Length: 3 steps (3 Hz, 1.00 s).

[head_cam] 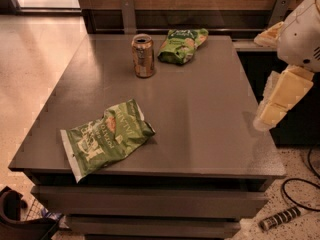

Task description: Pick green jalapeno chip bag

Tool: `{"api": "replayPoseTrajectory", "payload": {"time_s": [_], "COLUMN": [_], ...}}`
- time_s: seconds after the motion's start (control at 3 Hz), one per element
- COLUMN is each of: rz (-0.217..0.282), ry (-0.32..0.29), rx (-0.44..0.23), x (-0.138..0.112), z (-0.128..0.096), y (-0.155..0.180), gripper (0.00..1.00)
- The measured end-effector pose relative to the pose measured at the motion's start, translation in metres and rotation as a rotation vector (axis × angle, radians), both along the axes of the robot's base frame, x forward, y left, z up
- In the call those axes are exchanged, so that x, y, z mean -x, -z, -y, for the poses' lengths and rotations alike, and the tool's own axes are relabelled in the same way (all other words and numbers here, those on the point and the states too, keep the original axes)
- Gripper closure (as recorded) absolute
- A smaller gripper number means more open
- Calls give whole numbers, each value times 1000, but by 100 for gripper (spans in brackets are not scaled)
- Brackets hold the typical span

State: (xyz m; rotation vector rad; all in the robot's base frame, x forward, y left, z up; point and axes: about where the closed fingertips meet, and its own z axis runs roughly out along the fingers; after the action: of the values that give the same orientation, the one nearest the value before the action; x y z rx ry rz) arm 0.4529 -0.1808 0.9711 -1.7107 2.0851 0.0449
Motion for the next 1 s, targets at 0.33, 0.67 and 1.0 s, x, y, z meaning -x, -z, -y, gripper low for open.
{"api": "replayPoseTrajectory", "payload": {"time_s": [0.33, 0.67, 1.0], "rz": [-16, -26, -13], "ry": [-190, -284, -344], "rx": [-232, -293, -251], "x": [-19, -17, -8], "z": [-98, -163, -224], "y": [23, 26, 30], "gripper": [0, 0, 0]}}
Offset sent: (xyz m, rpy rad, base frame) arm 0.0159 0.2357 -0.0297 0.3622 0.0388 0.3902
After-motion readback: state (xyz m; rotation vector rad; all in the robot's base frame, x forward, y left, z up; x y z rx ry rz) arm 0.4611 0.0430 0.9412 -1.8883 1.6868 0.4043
